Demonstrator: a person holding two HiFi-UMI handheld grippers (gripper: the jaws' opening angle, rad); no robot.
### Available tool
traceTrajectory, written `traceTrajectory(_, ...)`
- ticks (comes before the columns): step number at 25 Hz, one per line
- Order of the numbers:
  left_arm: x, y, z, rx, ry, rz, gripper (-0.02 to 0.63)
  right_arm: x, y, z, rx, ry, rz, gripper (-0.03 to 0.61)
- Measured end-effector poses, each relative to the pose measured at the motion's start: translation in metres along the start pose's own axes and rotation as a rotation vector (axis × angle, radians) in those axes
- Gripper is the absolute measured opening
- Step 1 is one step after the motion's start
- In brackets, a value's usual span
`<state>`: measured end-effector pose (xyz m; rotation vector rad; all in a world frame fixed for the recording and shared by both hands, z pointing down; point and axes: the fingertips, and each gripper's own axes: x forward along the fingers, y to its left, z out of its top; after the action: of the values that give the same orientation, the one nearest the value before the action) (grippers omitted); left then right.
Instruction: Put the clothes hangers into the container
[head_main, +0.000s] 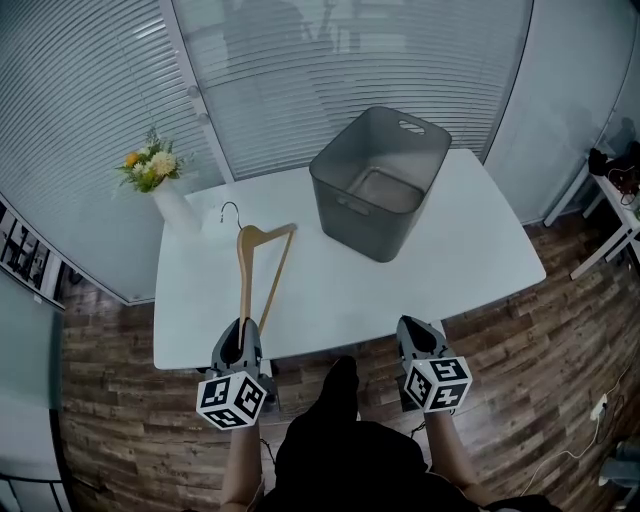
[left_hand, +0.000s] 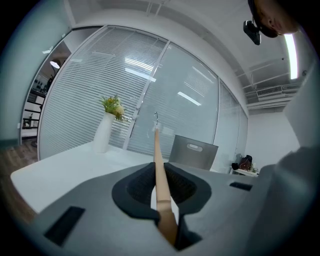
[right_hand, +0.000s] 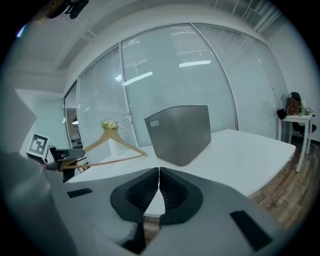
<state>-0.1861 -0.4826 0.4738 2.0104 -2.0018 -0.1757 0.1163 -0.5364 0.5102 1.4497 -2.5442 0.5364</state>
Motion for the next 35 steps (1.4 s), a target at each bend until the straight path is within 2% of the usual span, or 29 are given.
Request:
traceTrajectory(6,0.017,-0.001,0.003,-0.011,-0.016,0.003,0.057,0.007,-0.01,0.01,-0.002,-0.017,-0.01,0.029)
traceTrajectory(21,0.124,-0.01,0.07,0.023,-0.098,-0.054,0.057,0.075,-0.057,0.083,-0.017,-0.057,-0.062,0.029)
traceTrajectory(35,0.193,-0.03,0.119,0.051,-0.125,-0.128,0.057,0.095,-0.085,0.143,-0.022,-0.107,-0.126,0.028)
